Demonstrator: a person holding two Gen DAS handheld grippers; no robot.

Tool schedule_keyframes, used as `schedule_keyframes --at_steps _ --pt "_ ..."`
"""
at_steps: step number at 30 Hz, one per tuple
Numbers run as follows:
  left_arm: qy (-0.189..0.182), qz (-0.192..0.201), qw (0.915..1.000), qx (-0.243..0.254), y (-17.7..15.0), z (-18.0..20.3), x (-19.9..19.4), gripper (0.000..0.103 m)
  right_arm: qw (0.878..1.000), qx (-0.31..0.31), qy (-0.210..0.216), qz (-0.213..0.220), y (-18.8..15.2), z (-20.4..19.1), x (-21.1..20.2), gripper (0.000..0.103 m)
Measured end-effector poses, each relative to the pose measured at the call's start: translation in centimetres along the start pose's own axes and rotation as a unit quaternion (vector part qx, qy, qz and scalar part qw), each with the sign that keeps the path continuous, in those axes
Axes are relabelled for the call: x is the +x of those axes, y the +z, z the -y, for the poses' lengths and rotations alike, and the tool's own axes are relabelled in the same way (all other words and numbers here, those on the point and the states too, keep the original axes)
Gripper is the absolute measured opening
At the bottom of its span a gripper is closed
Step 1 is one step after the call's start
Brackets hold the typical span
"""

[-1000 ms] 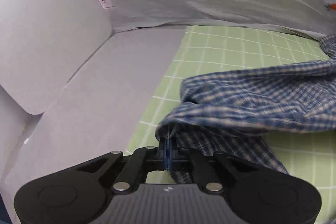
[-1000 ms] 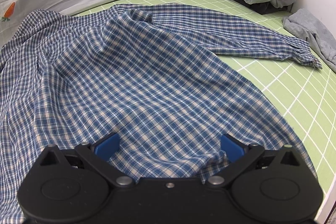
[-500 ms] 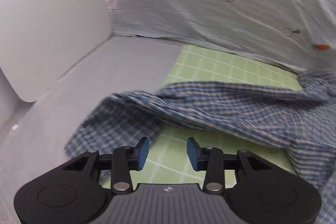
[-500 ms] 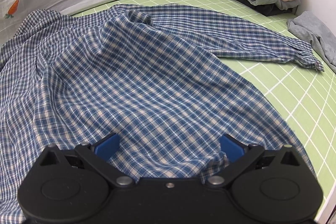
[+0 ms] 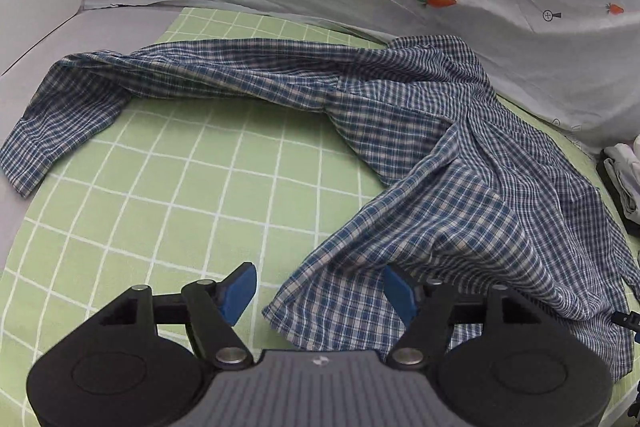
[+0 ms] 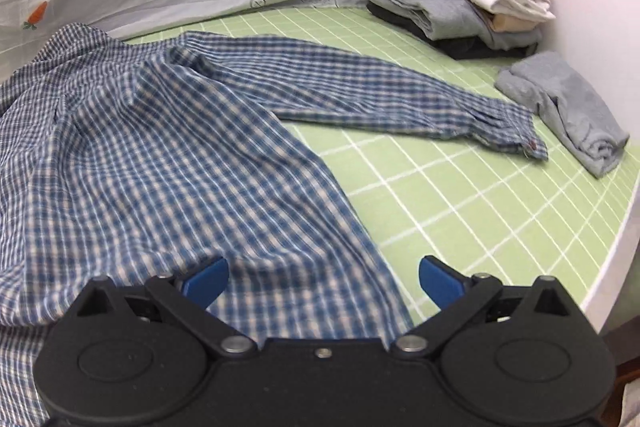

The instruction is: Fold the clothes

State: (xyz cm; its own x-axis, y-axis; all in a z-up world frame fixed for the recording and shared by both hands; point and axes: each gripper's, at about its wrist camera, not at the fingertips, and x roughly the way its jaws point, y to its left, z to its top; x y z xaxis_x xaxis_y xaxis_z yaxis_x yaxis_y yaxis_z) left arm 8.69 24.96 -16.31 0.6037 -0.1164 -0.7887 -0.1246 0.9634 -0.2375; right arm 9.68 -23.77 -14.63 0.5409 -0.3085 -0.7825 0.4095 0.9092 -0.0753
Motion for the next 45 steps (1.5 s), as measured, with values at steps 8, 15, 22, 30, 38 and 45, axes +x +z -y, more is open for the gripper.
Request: schedule_keyframes --at_steps 8,15,22,30,38,45 --pt "0.062 -0.027 0.9969 -0.041 -0.6 -0.2 0.9 0.004 0.999 -0.015 0.025 -0.037 -1.3 1.1 -0.3 0.047" --pt "0.115 -0.03 0.9914 -0.054 -2.3 0.9 -2.8 0.003 0.998 -0.031 0.034 -0.035 -1.0 2.4 -1.4 0.003" --pt "0.197 -0.054 0.9729 -0.109 -6.9 2.0 -7.9 0.003 0.995 -0.067 0.056 -0.045 -0.4 5.0 -2.1 0.002" --pt "0.278 -0.11 0.9432 -0.145 -11.3 2.2 -8.4 0.009 0.988 -0.093 0.085 -0.089 -1.2 7.3 -1.4 0.002" --pt "0.236 -0.042 0.965 -0.106 -7.1 7.9 -8.8 0.064 0.989 -0.084 0.102 -0.068 1.0 8.1 0.0 0.039" --pt "0.19 -0.026 0.9784 -0.077 -3.5 14.1 -6.3 0.065 0.991 -0.07 0.101 -0.057 3.7 8.4 2.3 0.056"
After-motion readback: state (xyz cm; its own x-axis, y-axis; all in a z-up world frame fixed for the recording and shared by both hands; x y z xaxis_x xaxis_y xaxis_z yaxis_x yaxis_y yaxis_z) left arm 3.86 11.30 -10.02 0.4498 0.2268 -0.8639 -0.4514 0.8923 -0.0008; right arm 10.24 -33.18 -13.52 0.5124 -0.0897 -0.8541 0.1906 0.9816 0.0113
